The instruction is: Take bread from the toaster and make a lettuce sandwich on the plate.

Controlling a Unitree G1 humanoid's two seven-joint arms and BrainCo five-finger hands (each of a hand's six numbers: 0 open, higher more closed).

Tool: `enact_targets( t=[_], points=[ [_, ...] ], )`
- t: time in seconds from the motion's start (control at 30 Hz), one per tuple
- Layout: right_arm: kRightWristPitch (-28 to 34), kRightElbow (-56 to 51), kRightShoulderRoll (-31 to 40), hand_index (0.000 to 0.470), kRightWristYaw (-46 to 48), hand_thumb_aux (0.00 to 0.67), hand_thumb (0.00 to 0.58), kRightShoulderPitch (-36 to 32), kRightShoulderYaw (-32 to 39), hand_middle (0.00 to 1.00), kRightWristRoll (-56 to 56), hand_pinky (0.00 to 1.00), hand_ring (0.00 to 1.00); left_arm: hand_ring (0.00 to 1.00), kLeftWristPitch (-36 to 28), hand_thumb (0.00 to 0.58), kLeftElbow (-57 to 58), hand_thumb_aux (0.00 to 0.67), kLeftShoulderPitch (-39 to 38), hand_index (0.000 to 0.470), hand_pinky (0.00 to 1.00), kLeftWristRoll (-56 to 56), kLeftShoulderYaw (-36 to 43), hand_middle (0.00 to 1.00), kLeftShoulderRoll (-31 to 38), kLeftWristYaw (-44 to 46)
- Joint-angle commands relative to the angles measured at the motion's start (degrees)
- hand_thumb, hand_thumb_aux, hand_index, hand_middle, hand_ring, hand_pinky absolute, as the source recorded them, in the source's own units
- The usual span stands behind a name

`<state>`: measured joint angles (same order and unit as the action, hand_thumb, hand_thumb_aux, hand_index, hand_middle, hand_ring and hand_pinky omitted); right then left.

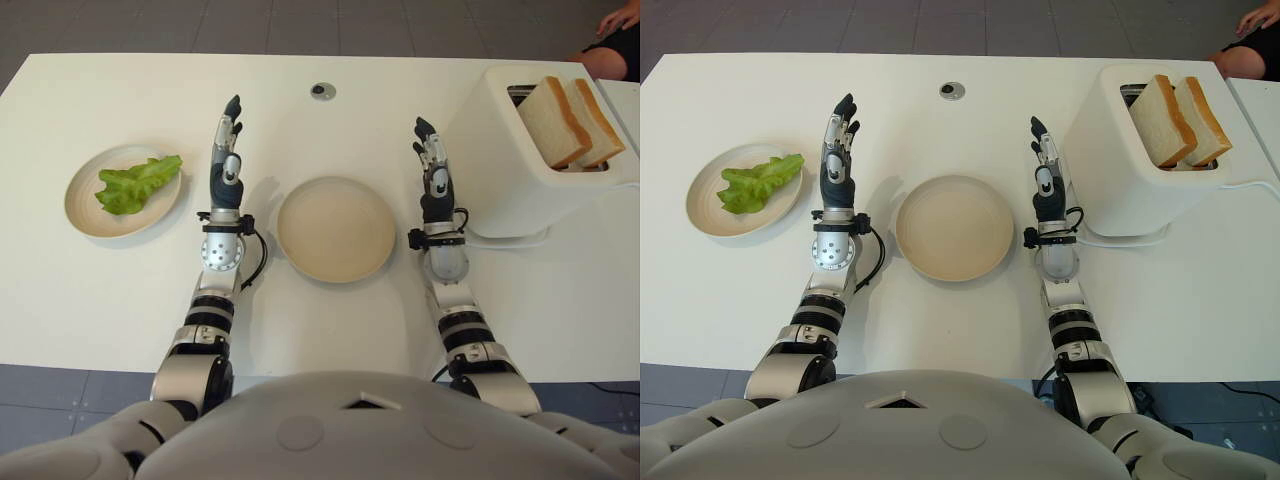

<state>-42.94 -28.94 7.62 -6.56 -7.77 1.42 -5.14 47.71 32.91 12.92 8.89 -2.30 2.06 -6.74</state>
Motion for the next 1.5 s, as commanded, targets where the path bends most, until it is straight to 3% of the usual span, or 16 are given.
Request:
enact_targets(
  t=[0.03, 0.37, 0.47, 0.53, 0.6, 0.7, 0.93, 1.27, 1.3, 1.33, 1.37, 1.4, 1.5],
  points=[
    [-0.8, -0.9, -0.2, 0.0, 0.2, 0.0, 0.0, 1.4, 0.2, 0.0, -2.0, 0.0, 0.0, 0.0, -0.6, 0.0, -1.5, 0.0, -0.9, 0.0, 0.0, -3.3, 1.2, 0.0, -0.4, 3.0],
    [-3.9, 0.1, 0.4, 0.0, -2.5, 0.0, 0.0, 1.3, -0.3, 0.0, -6.9, 0.0, 0.0, 0.0, -1.4, 0.0, -2.4, 0.0, -1.3, 0.0, 0.0, -3.7, 1.4, 0.0, -0.9, 3.6],
    [-4.4, 20.2, 2.2, 0.0, -6.6, 0.0, 0.0, 5.1, -6.0, 0.0, -16.7, 0.0, 0.0, 0.0, -1.9, 0.0, -1.8, 0.0, -0.8, 0.0, 0.0, -3.5, 1.0, 0.0, -1.2, 2.6],
    [0.6, 35.9, 4.8, 0.0, -7.2, 0.0, 0.0, 7.8, -15.3, 0.0, -20.4, 0.0, 0.0, 0.0, -1.9, 0.0, -2.0, 0.0, -1.0, 0.0, 0.0, -3.3, 1.0, 0.0, -1.5, 2.1],
    [9.8, 42.9, 11.3, 0.0, -7.4, 0.0, 0.0, 9.5, -29.3, 0.0, -24.0, 0.0, 0.0, 0.0, -1.9, 0.0, -2.5, 0.0, -1.4, 0.0, 0.0, -3.0, 1.4, 0.0, -1.8, 1.9],
    [21.0, 35.4, 21.6, 0.0, -6.4, 0.0, 0.0, 9.2, -38.0, 0.0, -28.4, 0.0, 0.0, 0.0, -2.2, 0.0, -4.0, 0.0, -3.1, 0.0, 0.0, -1.3, 1.2, 0.0, -1.3, 0.3],
    [31.3, 21.5, 30.9, 0.0, -7.2, 0.0, 0.0, 12.1, -36.3, 0.0, -33.4, 0.0, 0.0, 0.0, -2.3, 0.0, -4.1, 0.0, -3.2, 0.0, 0.0, -0.6, 1.9, 0.0, -1.0, 0.0],
    [34.4, 17.3, 34.6, 0.0, -7.0, 0.0, 0.0, 11.7, -23.3, 0.0, -36.7, 0.0, 0.0, 0.0, -2.4, 0.0, -4.7, 0.0, -3.2, 0.0, 0.0, -1.0, 2.2, 0.0, -0.9, 0.0],
    [34.5, 17.2, 35.0, 0.044, -6.8, 0.063, 0.104, 11.5, -22.6, 0.0, -36.6, 0.0, 0.0, 0.0, -2.4, 0.0, -4.8, 0.0, -3.2, 0.0, 0.0, -1.0, 2.2, 0.0, -0.9, 0.0],
    [34.7, 17.3, 35.3, 0.236, -6.7, 0.336, 0.436, 11.4, -22.0, 0.0, -36.4, 0.0, 0.0, 0.0, -2.4, 0.0, -4.9, 0.0, -3.2, 0.0, 0.0, -1.0, 2.2, 0.0, -1.0, 0.0],
    [34.7, 17.4, 35.7, 0.407, -6.8, 0.581, 0.57, 11.4, -21.5, 0.36, -36.3, 0.36, 0.36, 0.0, -2.4, 0.0, -5.0, 0.0, -3.3, 0.0, 0.0, -1.0, 2.2, 0.0, -1.0, 0.0],
    [34.5, 17.9, 35.9, 0.47, -6.7, 0.67, 0.58, 11.4, -21.2, 1.0, -35.8, 1.0, 1.0, 0.0, -2.5, 0.0, -5.2, 0.0, -3.3, 0.0, 0.0, -1.1, 2.3, 0.0, -1.0, 0.0],
    [34.0, 20.1, 36.2, 0.47, -6.7, 0.67, 0.58, 12.2, -20.8, 1.0, -34.2, 1.0, 1.0, 0.0, -2.6, 0.0, -5.8, 0.0, -3.6, 0.0, 0.0, -1.3, 2.4, 0.0, -1.1, 0.3]
  ],
)
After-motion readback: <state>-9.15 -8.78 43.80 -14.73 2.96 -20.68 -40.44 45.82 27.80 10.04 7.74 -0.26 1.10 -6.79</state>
